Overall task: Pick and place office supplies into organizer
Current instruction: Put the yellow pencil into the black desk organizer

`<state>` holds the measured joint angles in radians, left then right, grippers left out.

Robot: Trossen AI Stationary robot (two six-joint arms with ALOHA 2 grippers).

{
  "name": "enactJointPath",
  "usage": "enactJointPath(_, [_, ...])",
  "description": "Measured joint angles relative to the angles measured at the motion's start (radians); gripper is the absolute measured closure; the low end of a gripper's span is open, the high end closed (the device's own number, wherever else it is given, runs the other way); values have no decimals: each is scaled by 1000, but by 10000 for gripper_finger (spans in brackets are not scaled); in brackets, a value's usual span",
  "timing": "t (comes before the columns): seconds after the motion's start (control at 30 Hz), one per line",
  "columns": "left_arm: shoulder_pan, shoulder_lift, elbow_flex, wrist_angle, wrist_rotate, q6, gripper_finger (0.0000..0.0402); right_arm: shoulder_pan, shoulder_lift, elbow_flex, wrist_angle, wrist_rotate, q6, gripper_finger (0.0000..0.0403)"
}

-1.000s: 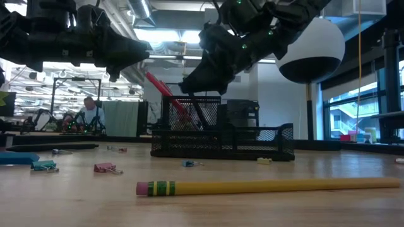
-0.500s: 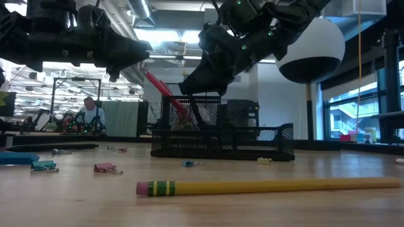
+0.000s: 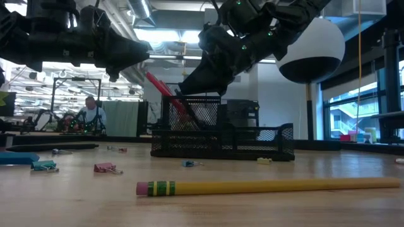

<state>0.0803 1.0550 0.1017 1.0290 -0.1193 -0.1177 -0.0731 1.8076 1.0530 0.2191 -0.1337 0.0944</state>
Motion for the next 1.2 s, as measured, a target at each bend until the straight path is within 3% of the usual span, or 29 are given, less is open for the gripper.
enactJointPath(0.27, [0,0,0,0,0,0,272,0,-3,0,1,0,5,238])
enactJointPath(0.6, [0,0,0,1,0,0,272,-34,-169,0,-51,8,194,226])
enactJointPath(0.9, [0,0,0,1,0,0,272,-37,-364,0,-483,185,510,226])
enactJointPath(1.2, [1,0,0,1,-77,0,272,60,-390,0,-994,227,993,226])
